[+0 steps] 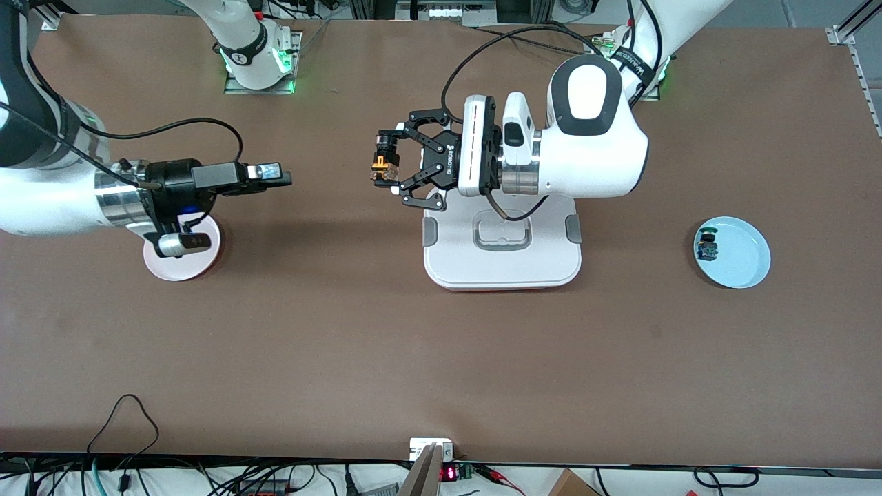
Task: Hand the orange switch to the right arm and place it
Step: 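Bring the right gripper to the switch and close on it, then open the left gripper and withdraw it while the right gripper holds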
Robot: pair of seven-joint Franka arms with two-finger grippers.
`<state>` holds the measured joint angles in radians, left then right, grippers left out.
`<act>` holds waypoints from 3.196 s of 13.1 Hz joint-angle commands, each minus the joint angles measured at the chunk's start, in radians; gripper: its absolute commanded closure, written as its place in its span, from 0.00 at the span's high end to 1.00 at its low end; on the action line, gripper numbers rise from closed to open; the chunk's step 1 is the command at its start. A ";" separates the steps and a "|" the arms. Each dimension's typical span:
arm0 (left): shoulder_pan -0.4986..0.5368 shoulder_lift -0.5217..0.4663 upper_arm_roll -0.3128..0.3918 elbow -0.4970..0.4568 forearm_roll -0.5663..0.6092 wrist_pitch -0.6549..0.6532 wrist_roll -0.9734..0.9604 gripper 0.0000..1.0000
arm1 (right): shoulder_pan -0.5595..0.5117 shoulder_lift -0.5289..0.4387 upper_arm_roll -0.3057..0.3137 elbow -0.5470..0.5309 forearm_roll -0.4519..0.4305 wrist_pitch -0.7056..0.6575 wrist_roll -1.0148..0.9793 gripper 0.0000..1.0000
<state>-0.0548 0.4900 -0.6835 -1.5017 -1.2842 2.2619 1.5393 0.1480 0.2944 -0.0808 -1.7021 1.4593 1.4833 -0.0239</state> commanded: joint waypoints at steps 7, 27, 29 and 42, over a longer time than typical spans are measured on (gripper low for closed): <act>0.000 0.002 -0.004 0.015 -0.024 0.010 0.015 0.03 | 0.148 -0.061 0.006 -0.195 0.262 0.195 0.009 1.00; 0.006 0.001 -0.004 0.017 -0.020 0.010 0.015 0.03 | 0.280 -0.103 0.012 -0.245 0.437 0.310 0.013 0.98; 0.006 0.001 -0.004 0.017 -0.020 0.010 0.015 0.03 | 0.288 -0.104 0.012 -0.245 0.437 0.311 0.013 0.98; 0.010 0.002 -0.004 0.017 -0.026 0.010 0.013 0.45 | 0.277 -0.112 0.012 -0.241 0.440 0.299 0.016 0.06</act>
<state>-0.0516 0.4899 -0.6831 -1.4929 -1.2887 2.2698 1.5331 0.4276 0.2104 -0.0695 -1.9241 1.8822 1.7791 -0.0151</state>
